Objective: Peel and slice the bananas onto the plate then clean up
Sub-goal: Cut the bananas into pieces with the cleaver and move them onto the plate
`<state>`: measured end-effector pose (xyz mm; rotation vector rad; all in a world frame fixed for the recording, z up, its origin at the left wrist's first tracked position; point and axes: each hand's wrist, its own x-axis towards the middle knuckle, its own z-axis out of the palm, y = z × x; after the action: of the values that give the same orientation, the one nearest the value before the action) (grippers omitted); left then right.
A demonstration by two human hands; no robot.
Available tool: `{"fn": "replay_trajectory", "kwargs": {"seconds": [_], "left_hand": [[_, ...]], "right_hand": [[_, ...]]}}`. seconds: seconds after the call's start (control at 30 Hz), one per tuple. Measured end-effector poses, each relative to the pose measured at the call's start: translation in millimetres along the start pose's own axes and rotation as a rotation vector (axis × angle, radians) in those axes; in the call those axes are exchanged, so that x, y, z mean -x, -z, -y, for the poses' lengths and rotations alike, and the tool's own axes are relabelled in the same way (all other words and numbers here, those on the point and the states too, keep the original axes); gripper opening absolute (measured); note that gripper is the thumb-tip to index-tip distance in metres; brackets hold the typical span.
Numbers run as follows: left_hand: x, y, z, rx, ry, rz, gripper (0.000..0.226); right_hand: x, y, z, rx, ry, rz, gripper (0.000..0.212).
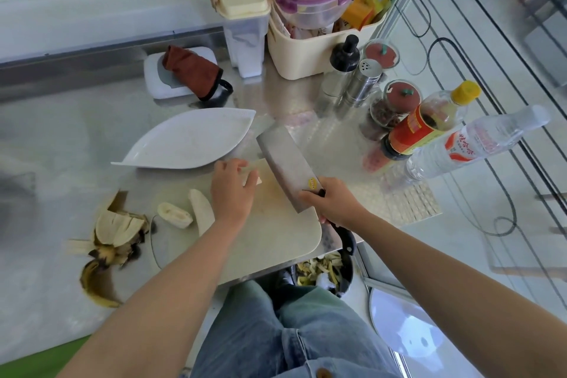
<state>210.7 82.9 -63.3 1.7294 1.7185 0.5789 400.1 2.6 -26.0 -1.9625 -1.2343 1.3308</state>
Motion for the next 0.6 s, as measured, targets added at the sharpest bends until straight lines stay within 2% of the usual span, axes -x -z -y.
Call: {"fn": "replay_trajectory", "kwargs": {"seconds": [0.03, 0.1, 0.17, 0.23, 0.27, 0.37, 0.47, 0.53, 0.6], "left_hand": [[1.4, 0.4, -4.1, 0.143, 0.044, -0.016, 0.012], [2.1, 4.4, -20.2, 0.601, 0.262, 0.035, 0.019], [2.1, 7.6, -37.4, 1.023, 0.502, 0.24, 0.029], [2.9, 8.9, -47.7, 1.227, 0.62, 0.4, 0.03], [3.0, 8.6, -49.7, 1.27, 0.645, 0.421, 0.026], [1.6, 8.6, -45.3, 1.269, 0.678, 0.369, 0.018], [1.1, 8.2, -33.0, 1.167, 0.647, 0.31, 0.018], [3.8, 6.6, -25.1, 0.918, 0.476, 0.278, 0.02], [6.9, 3.7, -20.3, 0.527, 0.179, 0.26, 0.024]], "right_hand": [[0.9, 0.8, 1.5, -0.056, -0.015, 0.031, 0.029], [2.1, 1.6, 4.8, -0.187, -0.04, 0.092, 0.03], [0.9, 1.0, 8.1, -0.286, -0.064, 0.143, 0.032], [-1.1, 0.0, 10.8, -0.324, -0.088, 0.18, 0.032], [-1.9, -0.1, 12.0, -0.335, -0.098, 0.191, 0.033], [-2.4, 0.6, 11.3, -0.367, -0.115, 0.198, 0.034], [-1.2, 3.0, 6.1, -0.394, -0.146, 0.1, 0.036], [-0.2, 5.6, 2.4, -0.398, -0.161, 0.005, 0.034], [1.7, 8.0, -0.2, -0.356, -0.171, -0.049, 0.028]]}}
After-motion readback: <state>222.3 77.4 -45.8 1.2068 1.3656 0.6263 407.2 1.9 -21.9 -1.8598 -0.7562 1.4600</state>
